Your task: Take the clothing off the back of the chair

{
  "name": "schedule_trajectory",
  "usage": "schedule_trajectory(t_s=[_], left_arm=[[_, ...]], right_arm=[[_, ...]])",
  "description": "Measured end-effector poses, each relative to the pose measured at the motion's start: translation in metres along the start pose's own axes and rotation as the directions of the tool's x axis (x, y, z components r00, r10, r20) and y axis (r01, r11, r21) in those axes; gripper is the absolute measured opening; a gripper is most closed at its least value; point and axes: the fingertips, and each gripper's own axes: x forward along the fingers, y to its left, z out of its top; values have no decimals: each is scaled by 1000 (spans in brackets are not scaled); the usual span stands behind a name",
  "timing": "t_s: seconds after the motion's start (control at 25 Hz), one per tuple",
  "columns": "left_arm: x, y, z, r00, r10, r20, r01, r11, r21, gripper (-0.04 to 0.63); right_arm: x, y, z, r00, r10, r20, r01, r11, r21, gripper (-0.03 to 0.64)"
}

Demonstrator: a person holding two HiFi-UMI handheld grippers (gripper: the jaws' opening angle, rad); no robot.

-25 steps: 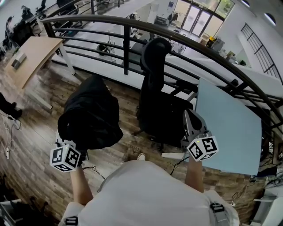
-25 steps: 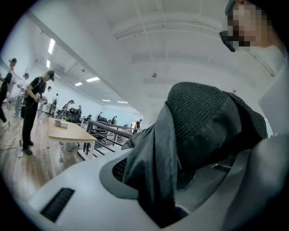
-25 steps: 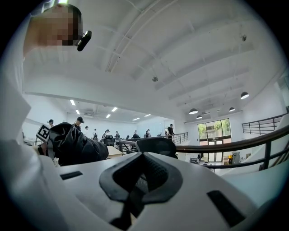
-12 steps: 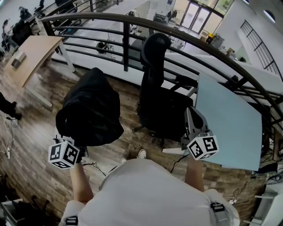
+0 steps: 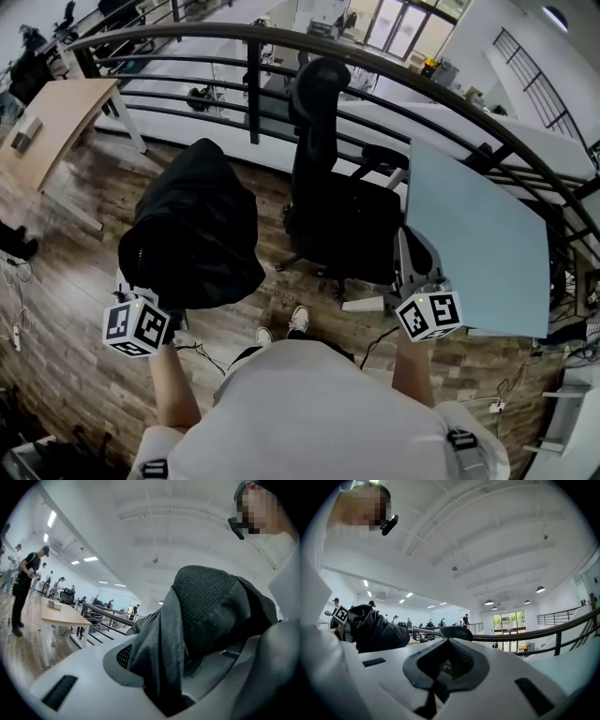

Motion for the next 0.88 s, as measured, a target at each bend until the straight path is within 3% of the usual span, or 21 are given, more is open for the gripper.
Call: schedule_trajectory(t_s=[0.28, 0.88], left_arm=[[-2, 3, -12, 1000, -28, -7, 28, 1000, 0, 126], [-2, 9, -23, 998, -55, -20, 55, 998, 10, 126]], right_arm=[[-23, 10, -5, 999, -43, 1, 43, 999, -15, 20], [-30, 26, -8, 999, -55, 0, 55, 998, -39, 20]])
